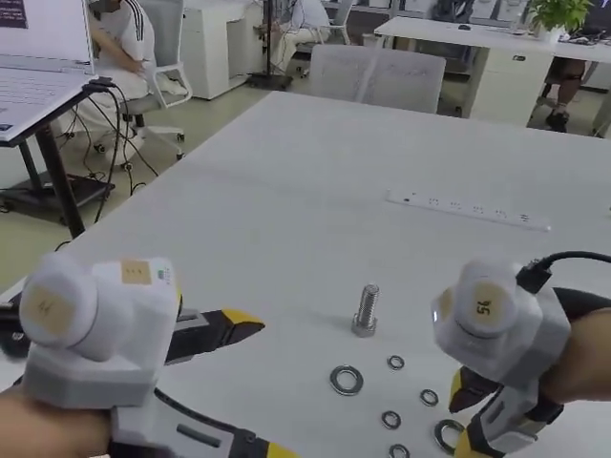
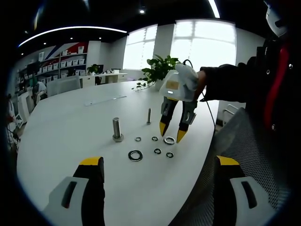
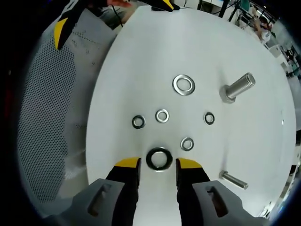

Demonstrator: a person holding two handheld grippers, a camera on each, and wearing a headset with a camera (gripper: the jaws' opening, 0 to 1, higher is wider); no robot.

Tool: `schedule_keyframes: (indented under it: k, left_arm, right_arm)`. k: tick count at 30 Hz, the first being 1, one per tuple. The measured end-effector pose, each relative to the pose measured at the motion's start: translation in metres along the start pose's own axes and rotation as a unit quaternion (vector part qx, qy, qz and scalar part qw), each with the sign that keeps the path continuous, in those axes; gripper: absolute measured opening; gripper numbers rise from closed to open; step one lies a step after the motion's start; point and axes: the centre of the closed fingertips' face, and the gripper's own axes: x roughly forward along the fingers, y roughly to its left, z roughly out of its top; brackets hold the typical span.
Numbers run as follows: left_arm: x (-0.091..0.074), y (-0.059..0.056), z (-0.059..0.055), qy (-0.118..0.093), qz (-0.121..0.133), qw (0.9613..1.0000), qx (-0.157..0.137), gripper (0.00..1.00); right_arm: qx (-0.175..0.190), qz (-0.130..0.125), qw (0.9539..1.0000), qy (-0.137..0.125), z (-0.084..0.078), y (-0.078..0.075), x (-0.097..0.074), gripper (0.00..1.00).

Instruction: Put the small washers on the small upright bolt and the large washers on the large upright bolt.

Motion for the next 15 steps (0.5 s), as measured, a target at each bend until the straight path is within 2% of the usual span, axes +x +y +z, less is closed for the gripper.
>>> schedule_keyframes:
  k: [5,15]
  left_arm:
    - [-0.0003,0.0002,0.0007,-0.002,0.001,1.0,-0.001,0.97]
    - [-0.0008,-0.0003,0.001,-0.003,0.001,1.0,0.0,0.97]
  right_arm:
    - [-0.003,-0.008,0.9999,0.012,-0.0039,-0.0023,0.0028,0.29]
    - [-0.004,-0.012,0.9998,0.014,-0.0016,-0.0021,0.0022,0.28]
